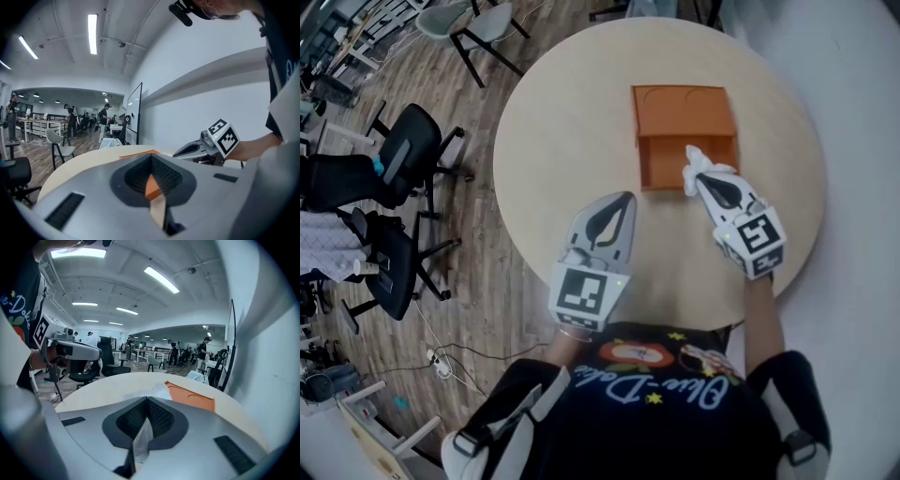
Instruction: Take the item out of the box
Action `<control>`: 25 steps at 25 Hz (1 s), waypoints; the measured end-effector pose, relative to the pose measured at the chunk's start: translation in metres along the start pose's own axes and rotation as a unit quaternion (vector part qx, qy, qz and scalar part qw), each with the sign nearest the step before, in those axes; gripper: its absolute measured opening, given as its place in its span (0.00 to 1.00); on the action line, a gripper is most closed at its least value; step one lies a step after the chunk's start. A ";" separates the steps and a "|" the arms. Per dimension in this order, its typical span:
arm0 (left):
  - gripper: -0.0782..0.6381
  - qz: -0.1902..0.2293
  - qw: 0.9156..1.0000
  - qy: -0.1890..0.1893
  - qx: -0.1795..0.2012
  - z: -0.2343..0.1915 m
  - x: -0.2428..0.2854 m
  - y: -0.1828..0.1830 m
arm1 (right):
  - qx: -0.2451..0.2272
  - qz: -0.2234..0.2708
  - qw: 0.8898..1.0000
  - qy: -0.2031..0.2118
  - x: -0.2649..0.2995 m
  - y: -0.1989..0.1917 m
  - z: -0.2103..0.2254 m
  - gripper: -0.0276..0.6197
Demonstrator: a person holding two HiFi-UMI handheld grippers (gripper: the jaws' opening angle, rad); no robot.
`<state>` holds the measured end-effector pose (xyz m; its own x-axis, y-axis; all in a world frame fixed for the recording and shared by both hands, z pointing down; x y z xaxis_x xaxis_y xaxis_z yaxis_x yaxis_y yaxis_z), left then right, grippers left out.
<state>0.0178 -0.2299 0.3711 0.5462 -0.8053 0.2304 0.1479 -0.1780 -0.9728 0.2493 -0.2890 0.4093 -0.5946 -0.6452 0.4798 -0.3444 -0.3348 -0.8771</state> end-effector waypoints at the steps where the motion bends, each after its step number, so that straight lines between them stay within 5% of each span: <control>1: 0.09 0.002 1.000 -0.003 0.003 -0.001 -0.002 0.001 | 0.006 0.010 1.000 -0.005 -0.004 0.002 -0.005 0.04; 25: 0.09 0.035 0.997 -0.046 0.046 -0.002 -0.033 0.011 | 0.013 0.143 0.989 -0.034 -0.065 0.043 -0.064 0.04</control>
<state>-0.0002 -0.2066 0.3525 0.6312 -0.7572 0.1679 0.1806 -0.0671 -0.9813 0.2272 -0.2176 0.3420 -0.6144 -0.7603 0.2109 -0.1508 -0.1492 -0.9772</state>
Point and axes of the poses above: the fingertips, and each gripper's own axes: x forward along the fingers, z to its right, y out of its top, the point moved 10 cm from there along -x, backward along the fingers, and after that the axes turned 5 degrees about x, right-handed, at the moved point
